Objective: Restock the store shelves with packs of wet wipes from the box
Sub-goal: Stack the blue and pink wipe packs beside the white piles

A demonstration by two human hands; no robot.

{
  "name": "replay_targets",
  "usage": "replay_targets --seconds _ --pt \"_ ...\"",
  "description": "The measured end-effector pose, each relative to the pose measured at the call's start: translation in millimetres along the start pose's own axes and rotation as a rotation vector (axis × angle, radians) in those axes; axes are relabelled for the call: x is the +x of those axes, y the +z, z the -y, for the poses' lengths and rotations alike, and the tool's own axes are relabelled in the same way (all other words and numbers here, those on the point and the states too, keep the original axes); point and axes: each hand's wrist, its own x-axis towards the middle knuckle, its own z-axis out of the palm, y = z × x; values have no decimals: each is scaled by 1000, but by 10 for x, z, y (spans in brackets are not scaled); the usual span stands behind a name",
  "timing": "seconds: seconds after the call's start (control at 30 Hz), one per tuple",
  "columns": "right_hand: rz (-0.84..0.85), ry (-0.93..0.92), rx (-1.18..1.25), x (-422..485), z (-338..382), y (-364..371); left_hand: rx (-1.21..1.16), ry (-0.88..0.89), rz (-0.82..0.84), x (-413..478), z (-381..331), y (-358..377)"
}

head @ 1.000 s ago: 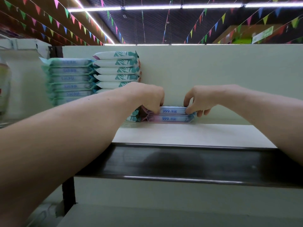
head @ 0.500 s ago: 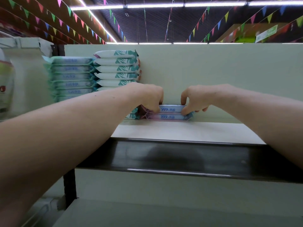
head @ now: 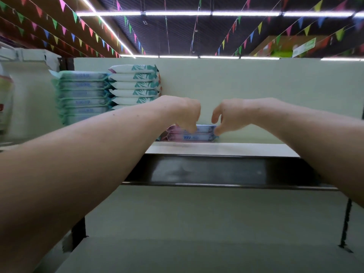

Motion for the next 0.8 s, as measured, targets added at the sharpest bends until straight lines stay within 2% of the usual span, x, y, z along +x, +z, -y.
replay_targets --seconds 0.17,0.37,0.6,0.8 --pt "-18 122 -13 -417 -65 -136 -69 88 -43 -38 -205 -138" --pt "-63 331 -52 -1056 -119 -362 -130 315 -144 -207 -660 -344" --pt "-77 623 -100 -2046 -101 -557 -254 570 -309 -758 -1258 -560" --pt "-29 836 -239 -3034 -29 -635 -257 838 -314 -1488 -1867 -682"
